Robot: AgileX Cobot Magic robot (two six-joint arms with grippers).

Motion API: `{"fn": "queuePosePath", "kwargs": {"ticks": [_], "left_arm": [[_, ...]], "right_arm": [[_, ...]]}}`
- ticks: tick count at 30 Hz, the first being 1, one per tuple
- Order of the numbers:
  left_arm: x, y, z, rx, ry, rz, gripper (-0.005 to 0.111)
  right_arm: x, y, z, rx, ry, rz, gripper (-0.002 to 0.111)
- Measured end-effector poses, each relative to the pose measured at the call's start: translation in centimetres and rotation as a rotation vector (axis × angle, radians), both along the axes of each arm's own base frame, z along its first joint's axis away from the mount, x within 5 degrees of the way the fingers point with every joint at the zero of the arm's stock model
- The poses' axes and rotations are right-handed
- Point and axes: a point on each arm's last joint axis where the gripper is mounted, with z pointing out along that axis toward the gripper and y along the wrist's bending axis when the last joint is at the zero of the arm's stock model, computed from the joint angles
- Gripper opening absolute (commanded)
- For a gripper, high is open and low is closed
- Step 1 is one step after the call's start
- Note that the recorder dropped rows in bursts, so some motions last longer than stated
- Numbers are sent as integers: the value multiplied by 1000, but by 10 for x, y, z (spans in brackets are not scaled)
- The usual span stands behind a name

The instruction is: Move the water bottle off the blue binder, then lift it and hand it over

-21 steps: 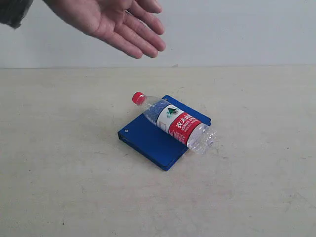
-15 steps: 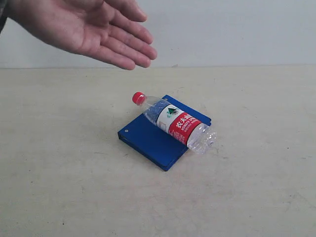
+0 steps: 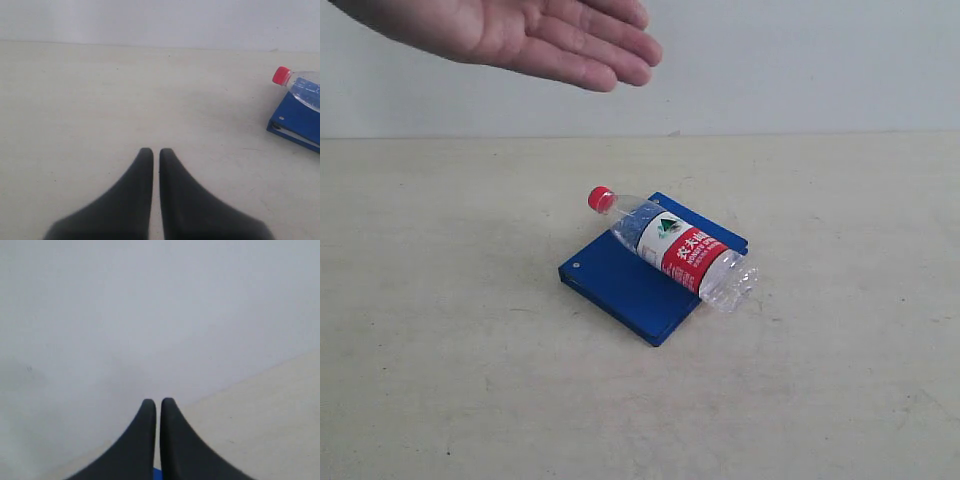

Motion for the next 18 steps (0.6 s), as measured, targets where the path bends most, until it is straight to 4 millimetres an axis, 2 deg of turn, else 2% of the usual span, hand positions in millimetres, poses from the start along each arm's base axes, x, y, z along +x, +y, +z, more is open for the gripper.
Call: {"fn": "queuePosePath", "kwargs": {"ticks": [2,3,4,5,6,7,8,9,10,12,15,18], "left_arm": [[0,0,0,0,0,0,4],[0,0,0,0,0,0,4],[0,0,0,0,0,0,4],[0,0,0,0,0,0,4],[0,0,0,0,0,0,4],[0,0,0,0,0,0,4],[0,0,0,0,0,0,4],[0,0,0,0,0,0,4],[0,0,0,0,0,0,4],[0,0,0,0,0,0,4],[0,0,0,0,0,0,4],[0,0,0,0,0,0,4]], "right_arm": [[-1,-4,6,181,-54,-13,0],[-3,-6,17,242,-123,-15,0],[-6,-7,29,228,-183,-7,0],[-15,-4,69,125,-312,27,0],[-13,3,102,17,-351,78,0],[-5,12,121,-111,-339,130,0],[19,26,133,-245,-262,208,0],[42,40,136,-342,-186,276,0],[74,63,128,-464,-74,383,0],[126,112,95,-617,121,598,2],[160,160,60,-759,237,758,9],[192,192,33,-833,317,801,26]]}}
